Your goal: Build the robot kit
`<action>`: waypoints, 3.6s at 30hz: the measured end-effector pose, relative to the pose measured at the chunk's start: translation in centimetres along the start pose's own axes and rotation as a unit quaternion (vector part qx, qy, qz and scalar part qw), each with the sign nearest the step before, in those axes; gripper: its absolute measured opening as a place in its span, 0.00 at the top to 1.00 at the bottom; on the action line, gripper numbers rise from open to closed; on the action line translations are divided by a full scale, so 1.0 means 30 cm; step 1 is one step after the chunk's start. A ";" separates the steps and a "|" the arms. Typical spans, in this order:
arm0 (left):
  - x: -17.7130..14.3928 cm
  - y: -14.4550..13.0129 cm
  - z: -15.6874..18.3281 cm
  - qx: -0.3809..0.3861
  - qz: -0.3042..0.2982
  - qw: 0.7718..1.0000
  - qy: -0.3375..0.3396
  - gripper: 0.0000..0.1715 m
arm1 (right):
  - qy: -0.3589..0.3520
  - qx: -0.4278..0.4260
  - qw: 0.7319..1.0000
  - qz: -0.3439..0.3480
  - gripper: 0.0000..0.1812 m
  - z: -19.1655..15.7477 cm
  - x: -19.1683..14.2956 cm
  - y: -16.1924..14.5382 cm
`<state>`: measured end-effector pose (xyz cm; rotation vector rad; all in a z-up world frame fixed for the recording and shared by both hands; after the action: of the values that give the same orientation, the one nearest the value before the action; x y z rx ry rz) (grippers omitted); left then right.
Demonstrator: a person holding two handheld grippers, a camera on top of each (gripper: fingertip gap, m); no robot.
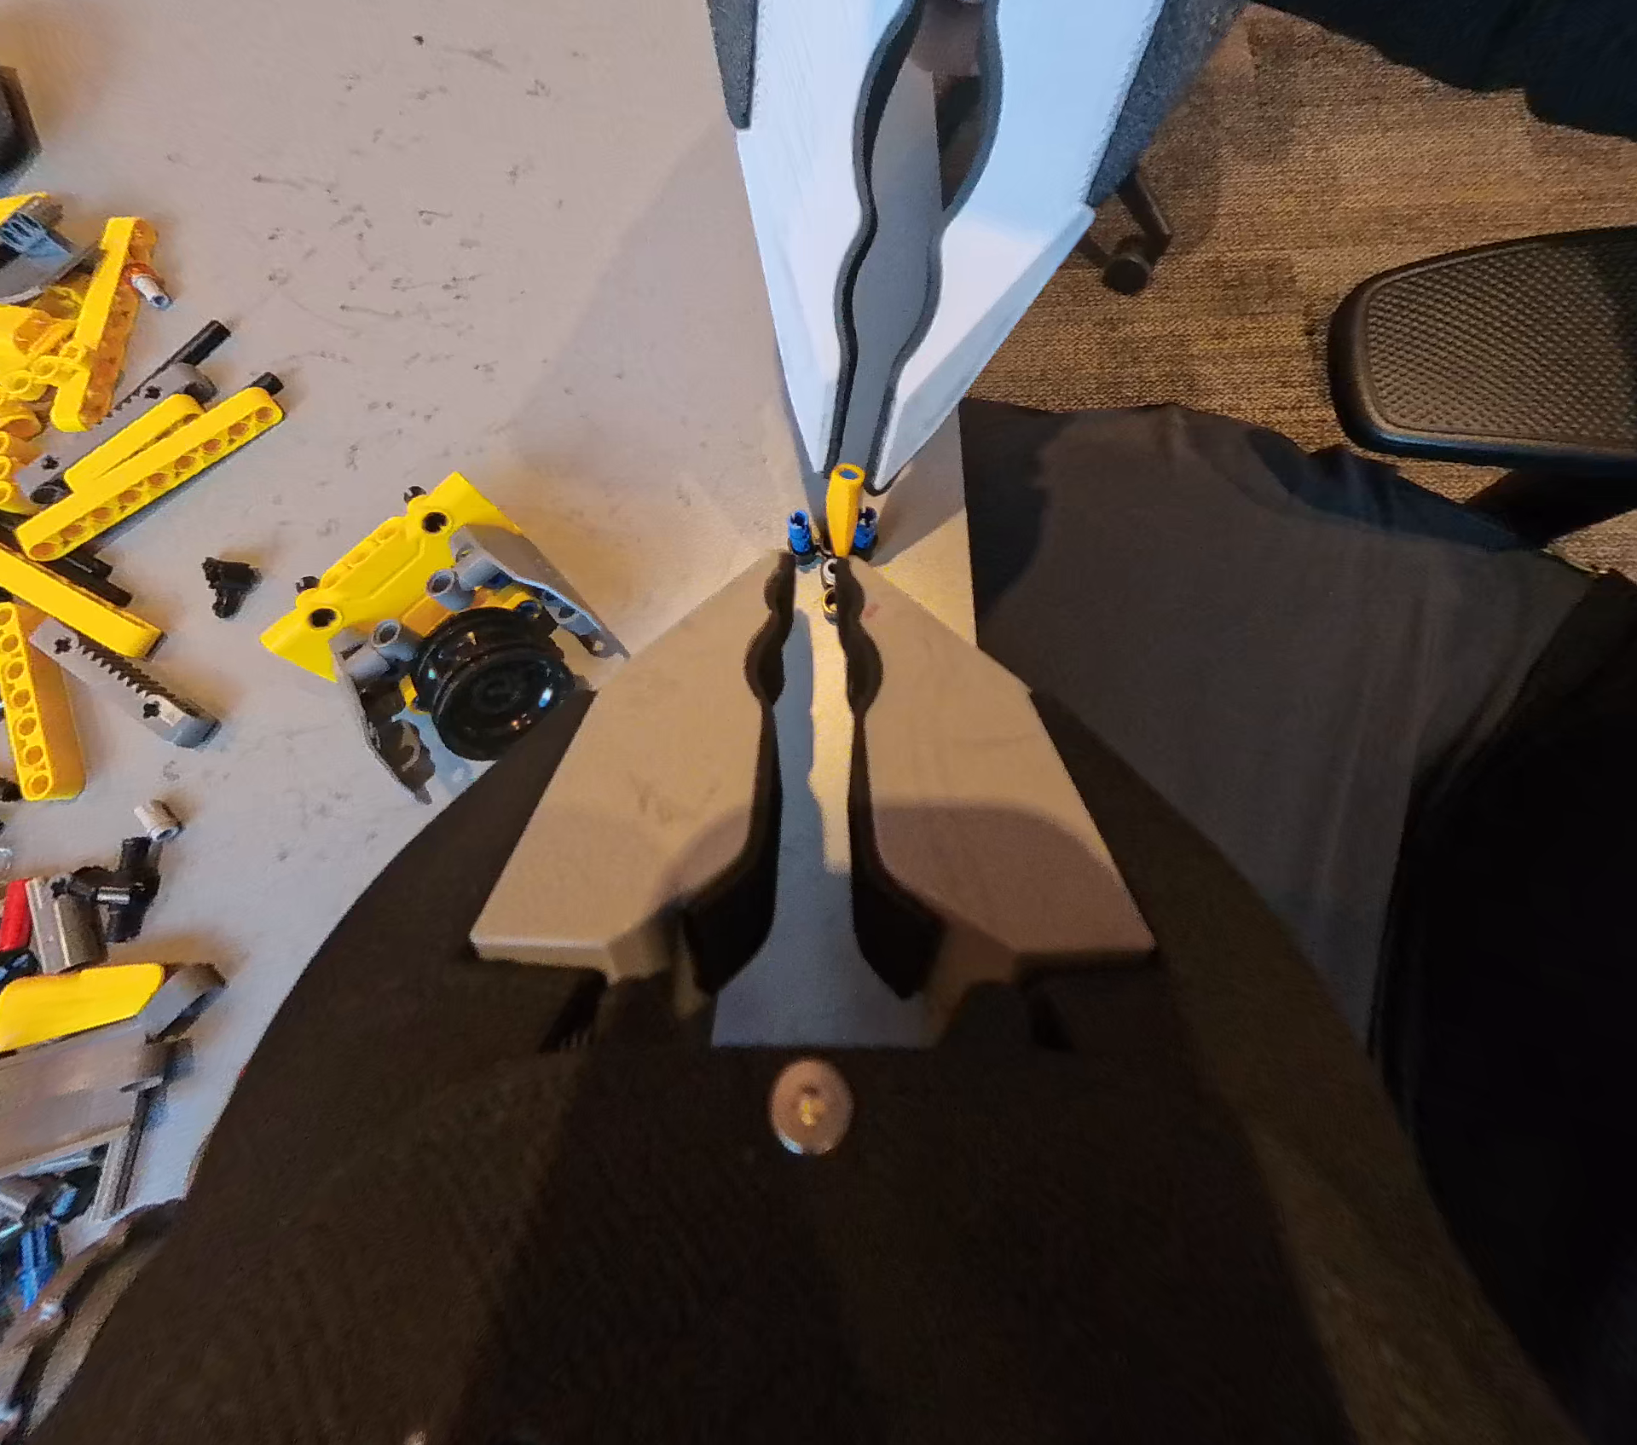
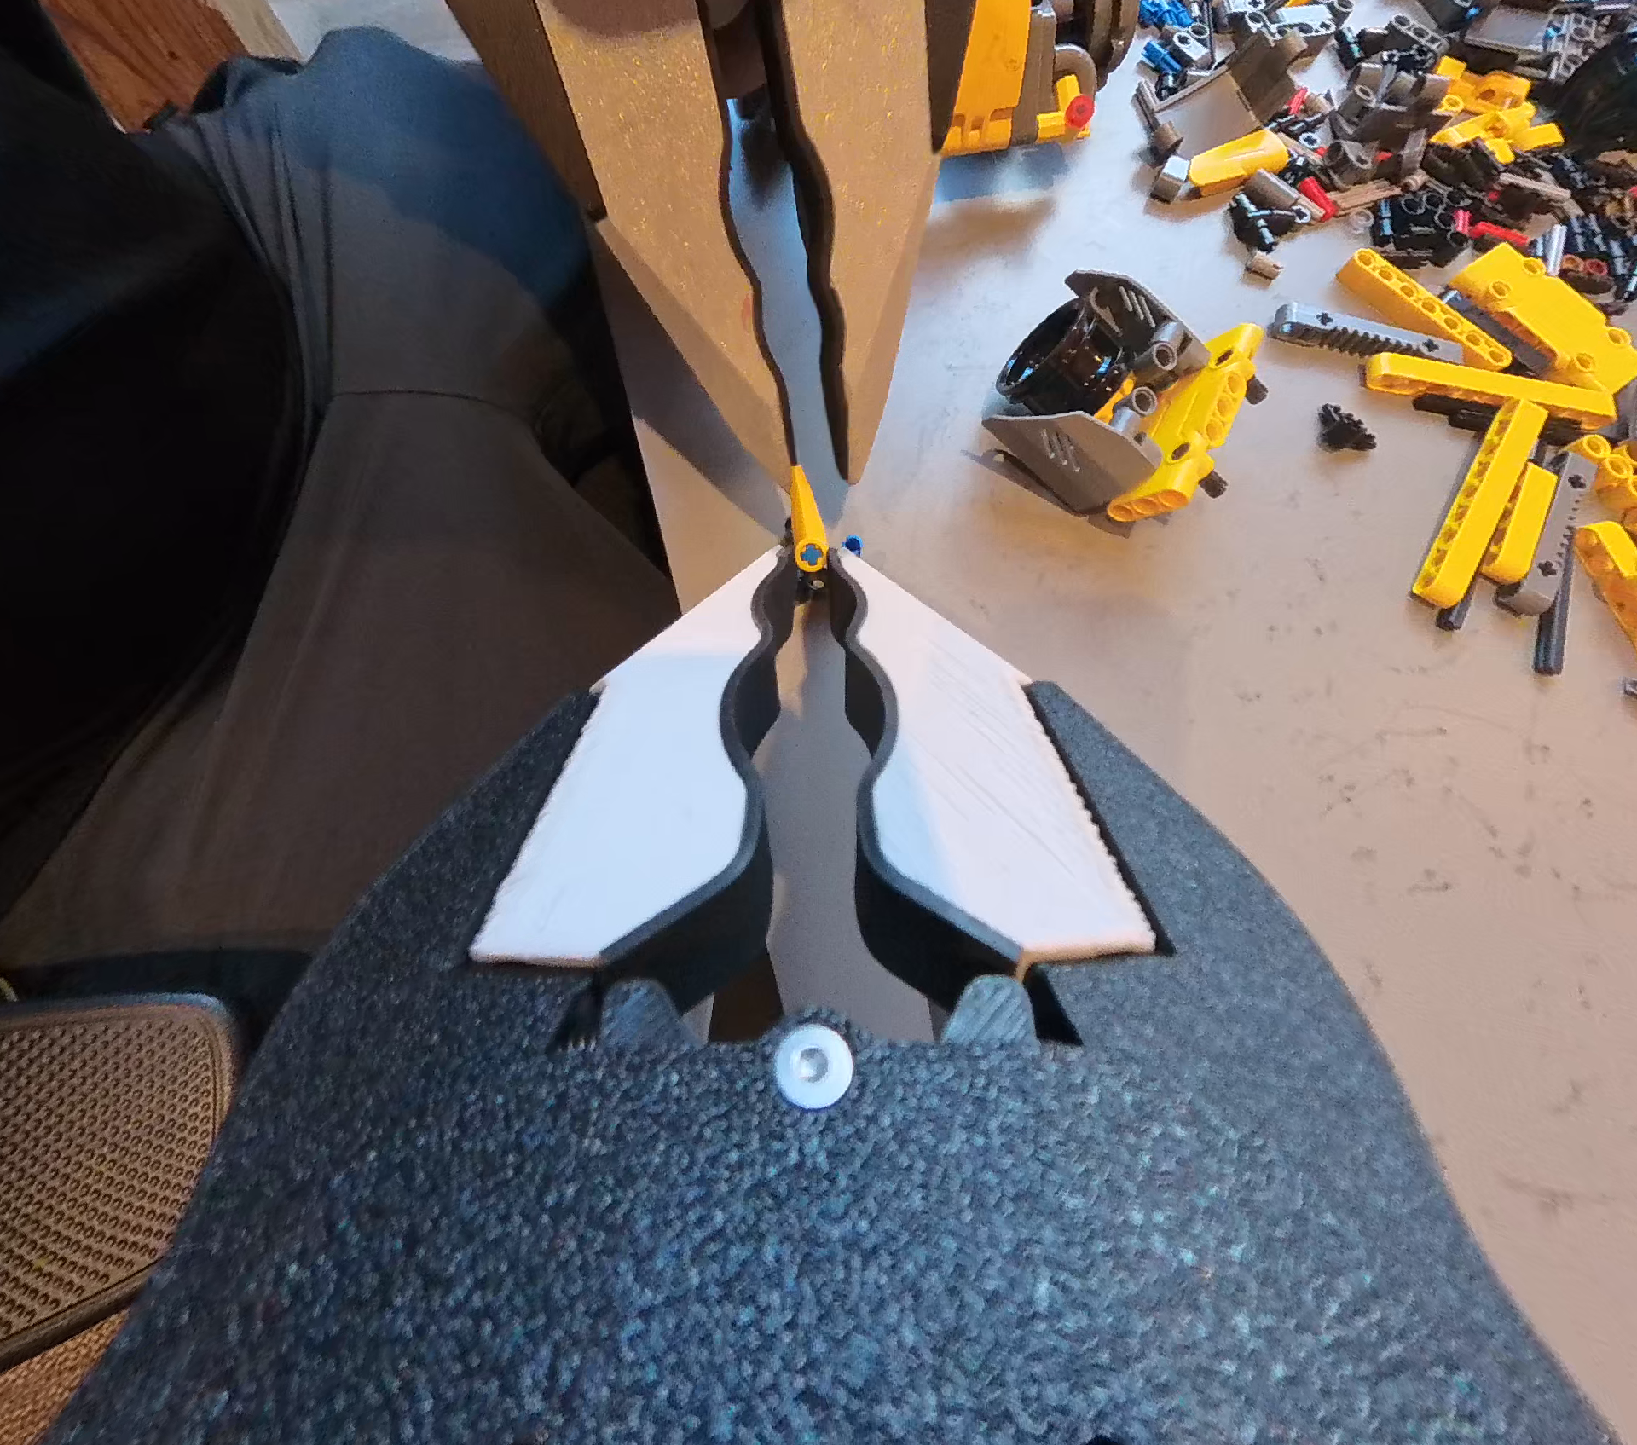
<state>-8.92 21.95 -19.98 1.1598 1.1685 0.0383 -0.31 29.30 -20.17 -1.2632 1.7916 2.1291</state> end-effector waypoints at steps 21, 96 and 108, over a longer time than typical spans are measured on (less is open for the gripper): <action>0.012 0.023 0.010 -0.001 -0.001 1.000 -0.025 0.95 | 0.001 -0.004 1.000 -0.028 0.97 -0.003 0.006 -0.001; 0.045 -0.028 -0.025 -0.100 -0.005 0.995 -0.017 0.98 | 0.007 0.064 0.998 -0.012 1.00 0.046 0.040 0.003; 0.052 -0.028 -0.030 -0.111 0.001 0.994 -0.020 0.98 | -0.004 0.073 0.997 0.015 1.00 0.058 0.032 0.000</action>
<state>-9.30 23.06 -21.61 0.9612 1.0981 0.1435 -1.85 30.38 -20.82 -1.1998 1.9342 1.9728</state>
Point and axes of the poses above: each gripper's, where its closed fingertips meet, x out along the fingers, y out of its top, z = x × y across the jaws, the point moved 7 cm from there along -x, back along the fingers, and after that the axes turned 4 degrees about x, right-handed, at the moved point
